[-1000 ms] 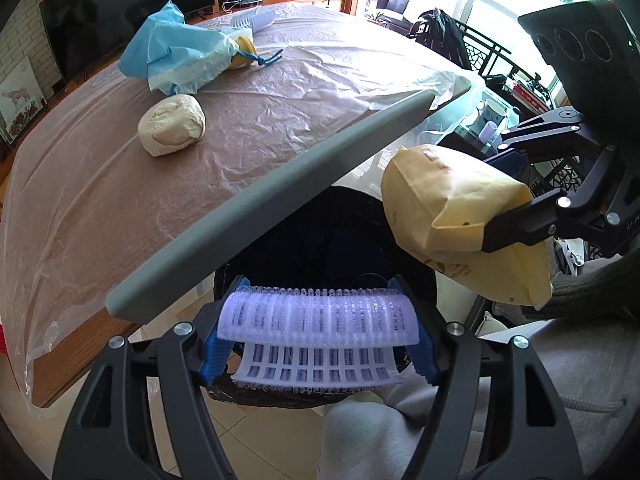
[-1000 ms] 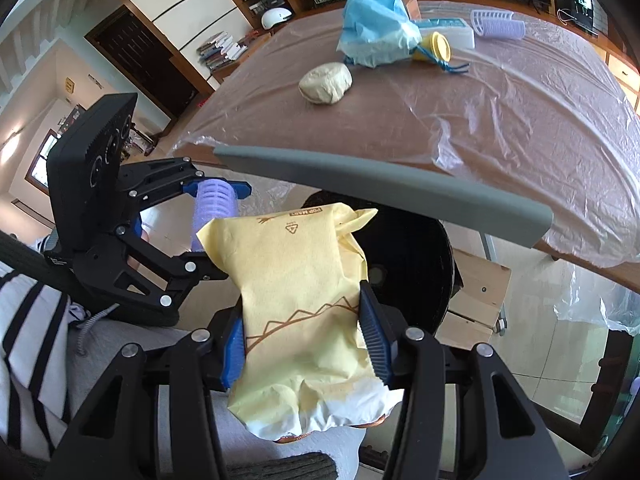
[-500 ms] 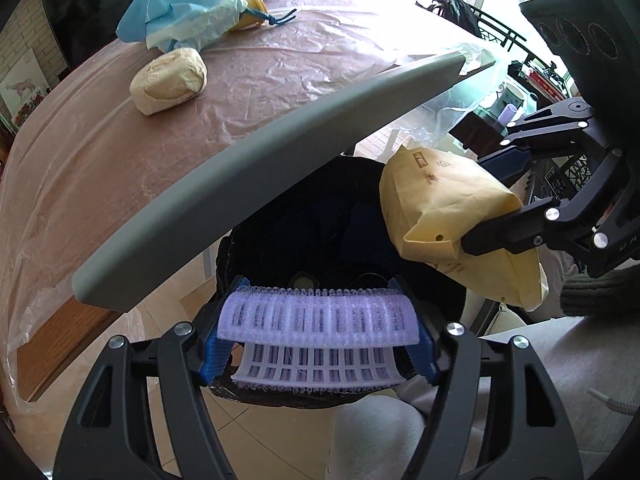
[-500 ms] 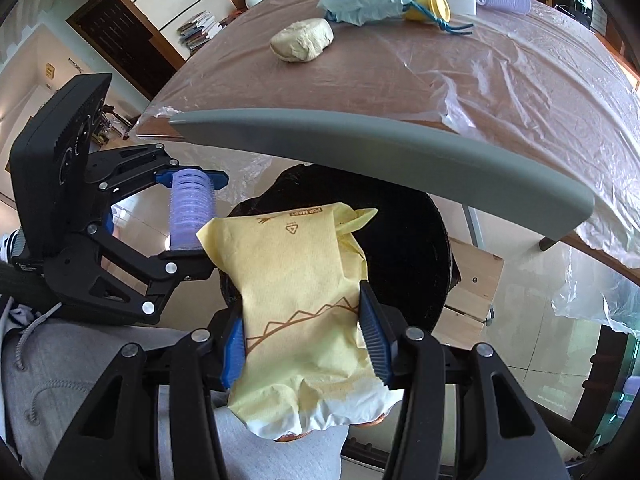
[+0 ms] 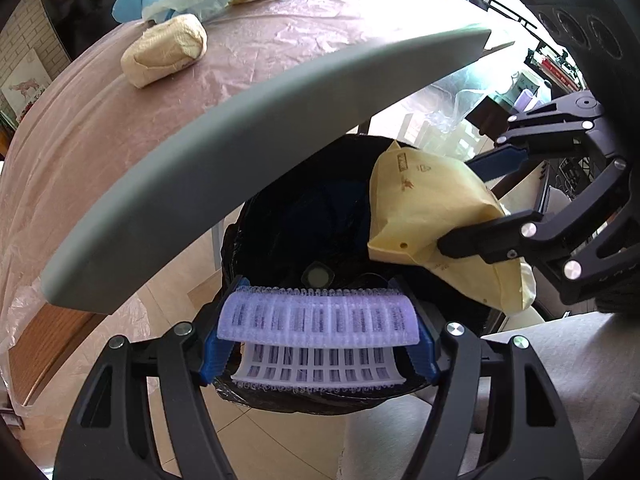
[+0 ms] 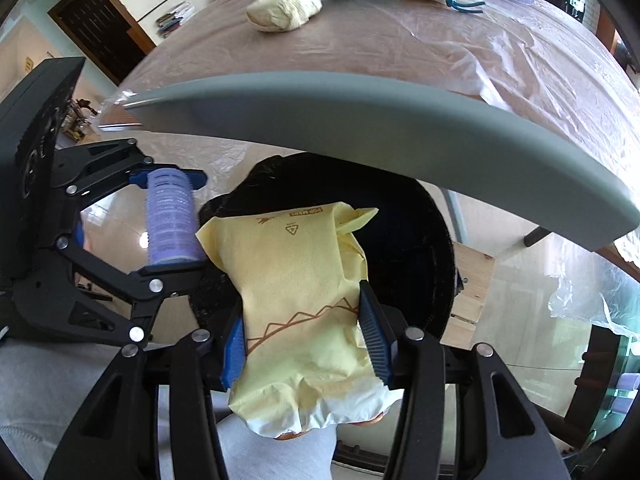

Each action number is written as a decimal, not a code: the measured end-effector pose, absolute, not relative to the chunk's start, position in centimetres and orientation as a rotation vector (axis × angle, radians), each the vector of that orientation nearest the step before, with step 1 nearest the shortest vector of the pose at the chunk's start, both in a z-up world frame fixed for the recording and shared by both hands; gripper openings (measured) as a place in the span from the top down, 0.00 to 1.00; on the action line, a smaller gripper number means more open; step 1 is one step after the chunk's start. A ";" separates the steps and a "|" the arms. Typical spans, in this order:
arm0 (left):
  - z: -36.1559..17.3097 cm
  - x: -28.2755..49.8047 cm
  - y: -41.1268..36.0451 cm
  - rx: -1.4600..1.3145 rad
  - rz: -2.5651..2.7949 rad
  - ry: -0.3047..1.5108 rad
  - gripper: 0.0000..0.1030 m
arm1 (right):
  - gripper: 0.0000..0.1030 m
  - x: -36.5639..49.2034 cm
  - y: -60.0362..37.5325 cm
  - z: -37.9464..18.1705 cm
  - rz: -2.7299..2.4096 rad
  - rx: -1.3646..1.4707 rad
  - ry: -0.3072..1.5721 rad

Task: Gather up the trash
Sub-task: 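Carry the yellow bag and lavender roller over the black trash bin with both tools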

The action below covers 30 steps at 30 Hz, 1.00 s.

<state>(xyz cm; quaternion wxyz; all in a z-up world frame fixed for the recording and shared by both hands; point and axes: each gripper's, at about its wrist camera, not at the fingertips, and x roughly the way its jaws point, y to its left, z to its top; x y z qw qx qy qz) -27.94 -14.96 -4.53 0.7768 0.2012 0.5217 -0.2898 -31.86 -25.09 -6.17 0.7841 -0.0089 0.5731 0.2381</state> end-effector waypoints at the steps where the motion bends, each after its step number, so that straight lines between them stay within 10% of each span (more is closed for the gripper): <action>1: -4.7 -27.9 -15.1 0.439 -0.625 1.132 0.31 | 0.53 -31.7 -25.0 -6.3 0.508 -0.020 1.238; 30: -6.5 -26.8 -15.8 0.479 -0.611 1.158 0.31 | 0.53 -30.5 -25.5 -8.2 0.401 0.036 1.256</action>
